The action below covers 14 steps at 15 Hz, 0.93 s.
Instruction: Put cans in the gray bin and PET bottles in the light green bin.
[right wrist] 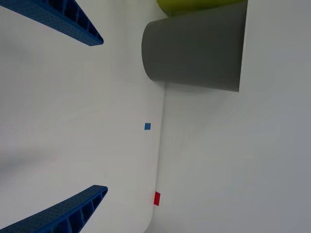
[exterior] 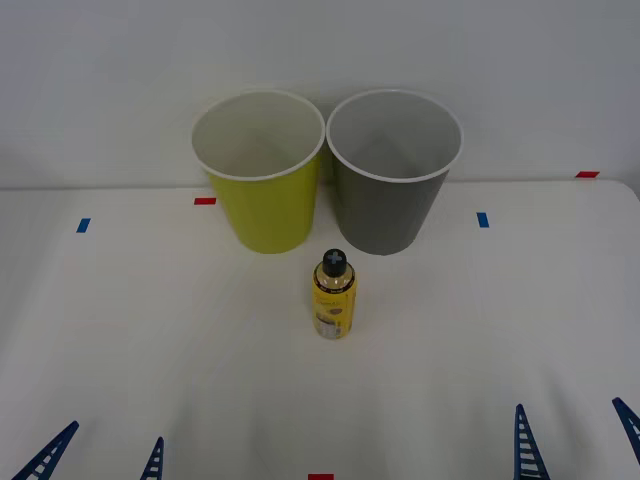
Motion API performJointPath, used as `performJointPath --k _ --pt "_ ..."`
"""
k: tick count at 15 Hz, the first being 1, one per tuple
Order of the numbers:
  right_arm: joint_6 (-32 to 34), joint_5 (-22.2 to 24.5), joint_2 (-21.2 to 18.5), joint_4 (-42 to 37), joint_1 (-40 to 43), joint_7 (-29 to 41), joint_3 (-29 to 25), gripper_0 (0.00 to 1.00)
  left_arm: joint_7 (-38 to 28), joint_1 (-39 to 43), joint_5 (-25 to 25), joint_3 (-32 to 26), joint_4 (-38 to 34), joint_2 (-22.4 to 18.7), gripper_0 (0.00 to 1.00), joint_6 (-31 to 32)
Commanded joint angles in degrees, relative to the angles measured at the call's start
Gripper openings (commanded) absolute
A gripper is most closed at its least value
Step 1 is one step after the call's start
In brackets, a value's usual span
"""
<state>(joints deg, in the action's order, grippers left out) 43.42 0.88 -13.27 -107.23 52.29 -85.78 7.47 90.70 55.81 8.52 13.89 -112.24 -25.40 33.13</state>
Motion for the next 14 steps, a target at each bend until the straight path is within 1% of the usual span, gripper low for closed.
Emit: performJointPath --k 1,14 --pt "0.0 0.0 0.0 0.0 0.0 0.0 0.0 1.0 0.0 0.0 0.0 0.0 0.0 0.0 1.0 0.0" --pt "0.0 0.0 0.0 0.0 0.0 0.0 0.0 1.0 0.0 0.0 0.0 0.0 0.0 0.0 1.0 0.0"
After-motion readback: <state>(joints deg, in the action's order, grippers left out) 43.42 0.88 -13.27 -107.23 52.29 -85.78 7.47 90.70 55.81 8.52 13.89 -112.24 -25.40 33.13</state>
